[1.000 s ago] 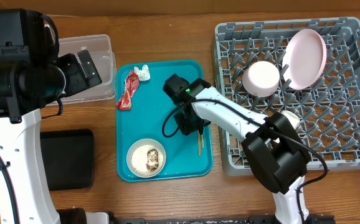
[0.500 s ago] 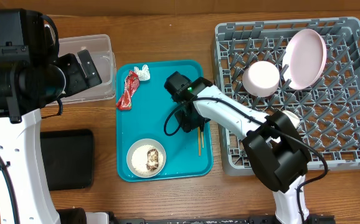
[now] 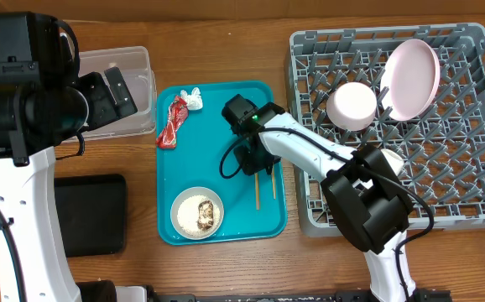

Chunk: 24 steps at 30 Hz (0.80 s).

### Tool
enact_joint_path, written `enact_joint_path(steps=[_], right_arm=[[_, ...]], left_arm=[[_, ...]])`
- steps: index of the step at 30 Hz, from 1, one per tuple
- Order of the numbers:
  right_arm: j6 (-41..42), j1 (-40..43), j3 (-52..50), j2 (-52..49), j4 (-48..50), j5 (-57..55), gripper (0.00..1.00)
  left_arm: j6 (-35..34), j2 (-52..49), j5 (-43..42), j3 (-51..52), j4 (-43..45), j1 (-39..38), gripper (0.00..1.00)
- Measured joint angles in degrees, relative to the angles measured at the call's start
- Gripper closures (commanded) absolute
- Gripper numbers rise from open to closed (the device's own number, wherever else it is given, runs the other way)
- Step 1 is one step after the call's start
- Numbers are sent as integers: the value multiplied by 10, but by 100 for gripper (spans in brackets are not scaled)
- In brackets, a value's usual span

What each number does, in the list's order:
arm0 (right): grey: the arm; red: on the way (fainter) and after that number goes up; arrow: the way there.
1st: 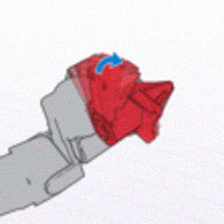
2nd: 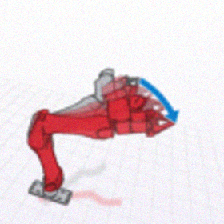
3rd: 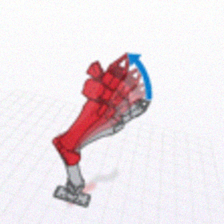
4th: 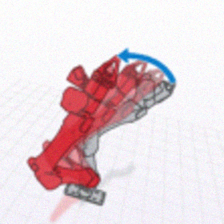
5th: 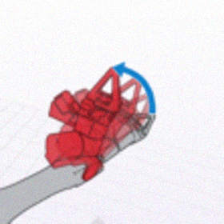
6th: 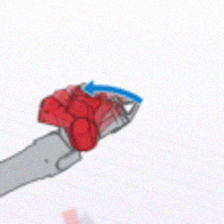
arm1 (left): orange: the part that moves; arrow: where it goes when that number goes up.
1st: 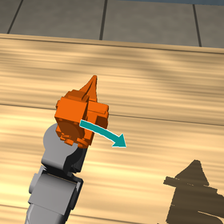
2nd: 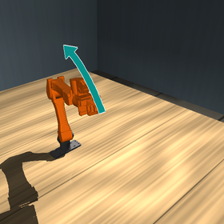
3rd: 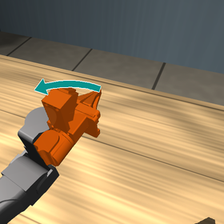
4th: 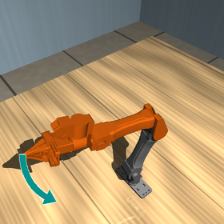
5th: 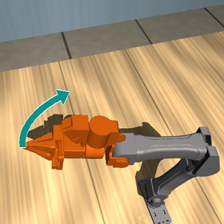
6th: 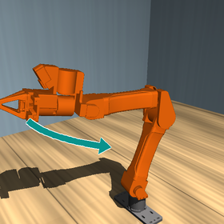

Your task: Sort waste into correct bins and load items into the dishwasher

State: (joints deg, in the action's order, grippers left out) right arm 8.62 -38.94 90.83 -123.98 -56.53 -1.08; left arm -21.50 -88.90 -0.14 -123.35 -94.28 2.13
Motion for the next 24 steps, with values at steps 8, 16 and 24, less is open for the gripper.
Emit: enact_joint_path(steps=[8, 16, 24], right_arm=[[13, 0, 8, 0, -37, 24, 96], [16, 0, 38, 29, -78, 33, 96], [19, 0, 66, 172, -78, 20, 96]], left_arm=[[0, 0, 0, 0, 0, 0, 0], [0, 0, 0, 0, 0, 0, 0], [0, 0, 0, 0, 0, 0, 0]])
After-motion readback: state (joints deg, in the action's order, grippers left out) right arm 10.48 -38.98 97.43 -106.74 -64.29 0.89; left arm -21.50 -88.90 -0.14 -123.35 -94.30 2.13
